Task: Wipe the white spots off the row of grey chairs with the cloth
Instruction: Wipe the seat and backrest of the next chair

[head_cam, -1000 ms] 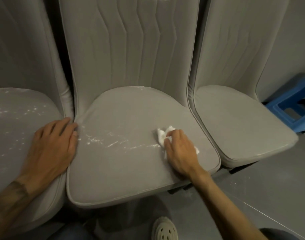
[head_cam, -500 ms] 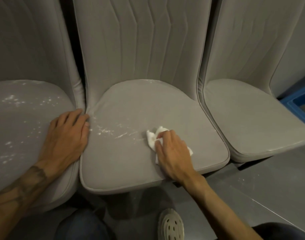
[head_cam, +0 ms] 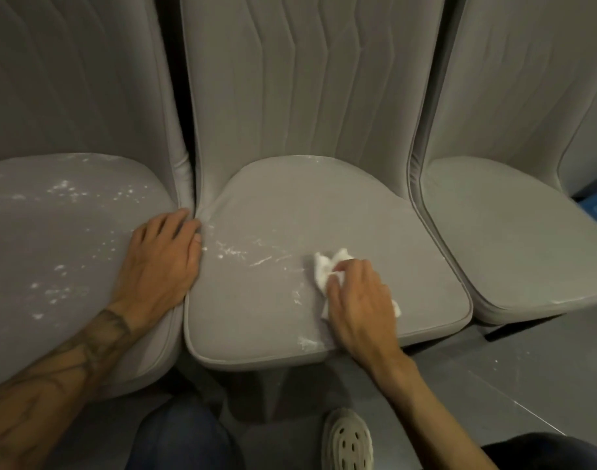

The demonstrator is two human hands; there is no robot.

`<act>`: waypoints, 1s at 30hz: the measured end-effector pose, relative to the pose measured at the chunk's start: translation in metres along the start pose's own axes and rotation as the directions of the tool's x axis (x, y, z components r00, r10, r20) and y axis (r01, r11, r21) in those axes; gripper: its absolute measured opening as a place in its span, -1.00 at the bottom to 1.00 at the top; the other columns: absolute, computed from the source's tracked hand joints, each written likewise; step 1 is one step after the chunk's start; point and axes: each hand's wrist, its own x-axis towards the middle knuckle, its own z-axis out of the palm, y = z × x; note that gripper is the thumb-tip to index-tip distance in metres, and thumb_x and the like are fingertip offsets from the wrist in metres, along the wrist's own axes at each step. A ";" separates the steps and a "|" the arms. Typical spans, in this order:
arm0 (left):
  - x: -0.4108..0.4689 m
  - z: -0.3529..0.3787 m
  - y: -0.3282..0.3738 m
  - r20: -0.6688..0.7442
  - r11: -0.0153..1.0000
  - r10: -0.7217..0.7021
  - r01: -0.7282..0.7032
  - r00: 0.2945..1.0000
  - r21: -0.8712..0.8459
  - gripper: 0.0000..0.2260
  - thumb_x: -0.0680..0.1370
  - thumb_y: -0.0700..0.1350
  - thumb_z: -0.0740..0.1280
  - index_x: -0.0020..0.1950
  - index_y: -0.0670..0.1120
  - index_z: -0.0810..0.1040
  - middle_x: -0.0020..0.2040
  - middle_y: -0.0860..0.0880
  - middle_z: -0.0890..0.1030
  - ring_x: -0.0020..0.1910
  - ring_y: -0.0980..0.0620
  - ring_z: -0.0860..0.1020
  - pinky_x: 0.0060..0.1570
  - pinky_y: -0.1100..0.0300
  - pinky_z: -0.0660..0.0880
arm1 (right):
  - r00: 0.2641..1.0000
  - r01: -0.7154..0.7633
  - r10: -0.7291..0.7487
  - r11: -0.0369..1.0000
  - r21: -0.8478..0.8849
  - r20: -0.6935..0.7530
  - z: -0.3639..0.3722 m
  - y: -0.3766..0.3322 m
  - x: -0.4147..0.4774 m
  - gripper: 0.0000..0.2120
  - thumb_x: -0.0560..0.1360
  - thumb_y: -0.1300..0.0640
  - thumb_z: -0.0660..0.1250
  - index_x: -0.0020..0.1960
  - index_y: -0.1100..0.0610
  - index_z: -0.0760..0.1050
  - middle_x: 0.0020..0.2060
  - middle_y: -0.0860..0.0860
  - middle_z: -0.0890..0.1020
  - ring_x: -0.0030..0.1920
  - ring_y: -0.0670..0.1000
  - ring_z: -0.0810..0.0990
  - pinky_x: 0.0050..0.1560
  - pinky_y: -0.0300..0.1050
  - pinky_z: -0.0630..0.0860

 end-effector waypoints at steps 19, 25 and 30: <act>0.002 -0.018 0.010 0.079 0.999 -0.045 0.046 0.996 -0.002 -0.67 0.72 -0.04 0.06 0.32 -0.12 0.53 0.40 -0.17 0.52 0.28 -0.21 0.50 0.28 -0.15 0.42 | 0.968 0.173 -0.186 0.981 0.088 0.170 0.017 -0.020 0.024 -0.79 0.67 0.05 0.11 0.10 0.15 0.43 -0.03 0.10 0.51 -0.08 0.17 0.50 -0.03 0.09 0.43; 0.002 -0.018 0.011 0.077 0.998 -0.059 0.059 0.995 -0.002 -0.66 0.71 -0.03 0.06 0.32 -0.11 0.53 0.40 -0.15 0.52 0.30 -0.20 0.50 0.29 -0.15 0.43 | 0.972 0.077 -0.081 0.997 0.023 0.222 0.040 -0.036 0.077 -0.78 0.67 0.11 0.10 0.14 0.23 0.42 0.05 0.20 0.51 0.02 0.26 0.49 0.09 0.15 0.37; 0.002 -0.016 0.009 0.069 0.999 -0.048 0.048 0.996 -0.004 -0.67 0.71 -0.05 0.08 0.33 -0.11 0.53 0.40 -0.16 0.52 0.31 -0.21 0.50 0.30 -0.15 0.43 | 0.848 0.329 -0.382 0.923 0.201 0.367 0.037 -0.047 0.065 -0.79 0.67 0.01 0.09 0.12 0.12 0.39 0.03 0.11 0.49 0.01 0.18 0.49 0.10 0.12 0.41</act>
